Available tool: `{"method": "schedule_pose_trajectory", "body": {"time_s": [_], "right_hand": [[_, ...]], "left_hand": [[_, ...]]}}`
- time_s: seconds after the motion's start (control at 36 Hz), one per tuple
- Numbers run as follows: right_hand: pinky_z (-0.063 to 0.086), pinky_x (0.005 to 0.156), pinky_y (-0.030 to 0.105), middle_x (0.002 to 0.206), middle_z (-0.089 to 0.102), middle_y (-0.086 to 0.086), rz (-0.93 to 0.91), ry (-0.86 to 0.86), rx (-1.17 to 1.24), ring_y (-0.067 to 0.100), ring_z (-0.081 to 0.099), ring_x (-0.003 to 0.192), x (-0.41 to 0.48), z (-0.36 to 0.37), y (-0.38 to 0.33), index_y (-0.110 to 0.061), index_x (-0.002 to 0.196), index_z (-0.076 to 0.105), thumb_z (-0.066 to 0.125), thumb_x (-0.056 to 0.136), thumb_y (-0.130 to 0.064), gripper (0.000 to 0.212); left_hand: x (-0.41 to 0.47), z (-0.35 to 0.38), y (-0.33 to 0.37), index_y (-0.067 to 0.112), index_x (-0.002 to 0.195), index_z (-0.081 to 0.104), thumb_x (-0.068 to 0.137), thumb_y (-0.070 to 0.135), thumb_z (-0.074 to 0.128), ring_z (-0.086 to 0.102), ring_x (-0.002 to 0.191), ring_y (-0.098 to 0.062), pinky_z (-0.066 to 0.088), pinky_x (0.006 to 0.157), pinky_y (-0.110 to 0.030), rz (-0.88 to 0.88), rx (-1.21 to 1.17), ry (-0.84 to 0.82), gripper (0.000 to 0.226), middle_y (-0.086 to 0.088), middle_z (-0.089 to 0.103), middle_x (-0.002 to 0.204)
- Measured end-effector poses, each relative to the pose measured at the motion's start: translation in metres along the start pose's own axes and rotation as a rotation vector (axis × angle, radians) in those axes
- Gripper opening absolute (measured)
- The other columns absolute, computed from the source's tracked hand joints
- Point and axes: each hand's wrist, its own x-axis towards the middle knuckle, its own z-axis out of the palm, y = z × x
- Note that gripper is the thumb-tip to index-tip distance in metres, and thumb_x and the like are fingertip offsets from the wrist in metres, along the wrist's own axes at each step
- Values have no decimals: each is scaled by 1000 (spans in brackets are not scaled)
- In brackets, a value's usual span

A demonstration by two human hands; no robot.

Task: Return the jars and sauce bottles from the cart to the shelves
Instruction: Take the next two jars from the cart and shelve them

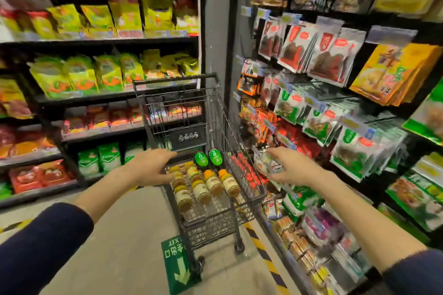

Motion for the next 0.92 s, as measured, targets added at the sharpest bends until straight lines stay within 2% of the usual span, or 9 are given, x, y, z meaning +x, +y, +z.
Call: {"method": "schedule_pose_trajectory", "body": {"time_s": [0.14,0.28,0.39,0.53,0.64,0.69,0.78,0.92], "right_hand": [[27,112,32,154,26,4,-70,-39,24,19,27,141,48,6,-13,-15,148,19,62,86,-39,79],[30,112,36,153,28,6,-144,-87,37,21,29,139,102,21,-15,-16,148,20,61,85,-39,78],[27,111,32,152,29,6,-201,-144,32,21,30,138,151,34,-9,-14,148,21,63,85,-38,80],[17,112,33,156,21,1,-254,-244,-14,16,22,142,215,48,3,-16,149,18,59,88,-38,76],[28,111,32,150,33,9,-340,-329,51,21,33,137,263,65,11,-10,146,26,64,84,-37,78],[30,111,33,149,35,10,-371,-372,67,23,34,137,281,74,13,-9,146,25,65,83,-35,78],[37,105,39,138,46,16,-389,-434,101,29,42,130,304,93,15,-6,142,33,65,82,-29,72],[43,99,38,135,51,12,-453,-483,165,28,49,123,334,134,19,-10,138,39,67,78,-26,68]], "left_hand": [[5,15,-30,19,146,27,87,51,52,38,133,-17,37,104,-29,-63,-45,-28,71,0,38,148],[23,33,-45,19,148,23,88,49,51,36,135,-19,35,104,-29,-150,-104,-75,72,-2,34,150],[51,48,-49,16,145,26,88,47,54,37,134,-19,34,107,-31,-200,-149,-135,71,-3,34,150],[96,73,-50,14,145,26,88,46,54,36,135,-20,33,108,-33,-278,-190,-181,71,-4,35,149],[128,93,-46,9,146,23,90,41,55,32,137,-22,28,110,-29,-353,-281,-245,72,-8,32,151],[141,102,-42,8,146,23,89,42,55,31,137,-23,26,111,-29,-382,-306,-255,73,-10,32,151],[159,119,-36,9,146,22,90,42,55,31,138,-22,26,111,-29,-417,-352,-292,73,-10,31,151],[184,143,-26,8,143,30,90,37,55,39,132,-23,33,104,-28,-462,-464,-333,65,-11,39,146]]}}
